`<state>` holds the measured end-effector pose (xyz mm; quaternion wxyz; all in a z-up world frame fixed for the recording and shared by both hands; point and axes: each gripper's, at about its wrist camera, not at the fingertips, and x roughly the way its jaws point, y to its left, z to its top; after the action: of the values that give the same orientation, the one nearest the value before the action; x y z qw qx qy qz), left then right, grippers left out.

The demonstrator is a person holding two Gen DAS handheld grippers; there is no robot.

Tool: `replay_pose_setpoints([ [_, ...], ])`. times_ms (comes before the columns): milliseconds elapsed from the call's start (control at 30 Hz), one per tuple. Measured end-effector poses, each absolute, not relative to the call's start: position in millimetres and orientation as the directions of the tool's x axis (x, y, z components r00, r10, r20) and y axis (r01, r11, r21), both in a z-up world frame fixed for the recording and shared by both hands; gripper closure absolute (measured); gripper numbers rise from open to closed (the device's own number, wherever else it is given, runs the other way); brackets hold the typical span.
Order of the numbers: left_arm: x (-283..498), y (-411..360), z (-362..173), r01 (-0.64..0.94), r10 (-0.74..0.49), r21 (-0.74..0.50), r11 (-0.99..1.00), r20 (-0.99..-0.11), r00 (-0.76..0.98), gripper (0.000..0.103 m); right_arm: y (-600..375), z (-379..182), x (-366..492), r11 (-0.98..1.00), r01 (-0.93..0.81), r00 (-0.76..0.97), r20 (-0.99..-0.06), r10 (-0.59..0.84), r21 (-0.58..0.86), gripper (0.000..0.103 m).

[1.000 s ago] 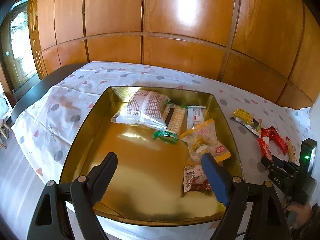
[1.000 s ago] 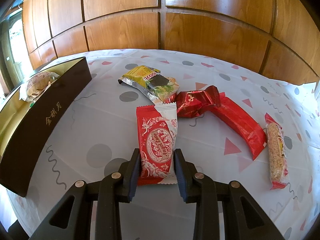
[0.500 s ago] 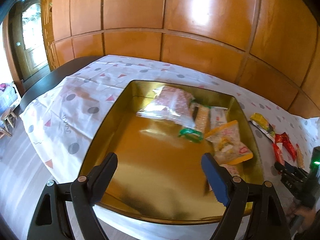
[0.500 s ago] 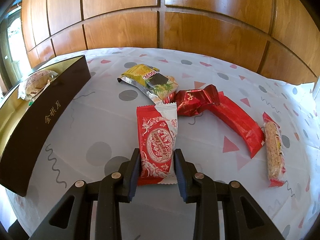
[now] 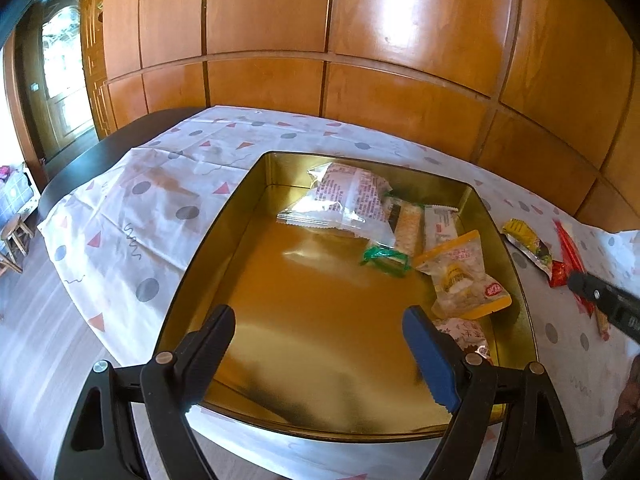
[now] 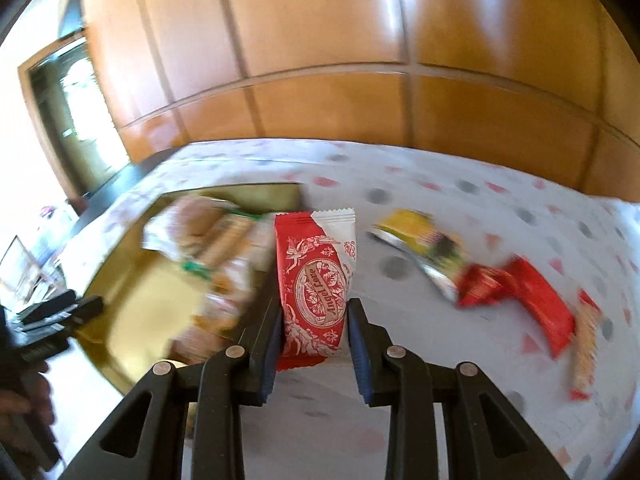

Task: Organize snacks
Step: 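Carry the red-and-white packet into the gold tin with the right gripper and release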

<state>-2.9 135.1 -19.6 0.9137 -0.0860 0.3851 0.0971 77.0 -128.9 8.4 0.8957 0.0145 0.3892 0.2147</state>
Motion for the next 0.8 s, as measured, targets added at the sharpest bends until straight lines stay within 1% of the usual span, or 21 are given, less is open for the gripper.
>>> replay_pose_setpoints([
  [200,-3,137,-20,-0.243,0.105,-0.091,0.966,-0.718,0.688,0.017,-69,14,88,0.857,-0.473,0.536,-0.707,0.462,0.202,0.072],
  [367,-3,136,-21,-0.237,0.1,-0.091,0.967,-0.721,0.685,0.017,-34,7,112,0.853,-0.479,0.501,-0.734,0.458,0.205,0.071],
  [467,-2,135,-22,-0.23,0.094,-0.092,0.969,-0.722,0.685,0.017,-19,-2,129,0.863,-0.47,0.493,-0.755,0.432,0.186,0.07],
  [600,0,133,-23,-0.22,0.088,-0.089,0.972,-0.724,0.684,0.017,-13,-11,139,0.875,-0.454,0.491,-0.772,0.404,0.169,0.069],
  [800,1,130,-23,-0.213,0.087,-0.085,0.973,-0.724,0.684,0.017,-24,-7,129,0.877,-0.447,0.519,-0.747,0.415,0.177,0.069],
])
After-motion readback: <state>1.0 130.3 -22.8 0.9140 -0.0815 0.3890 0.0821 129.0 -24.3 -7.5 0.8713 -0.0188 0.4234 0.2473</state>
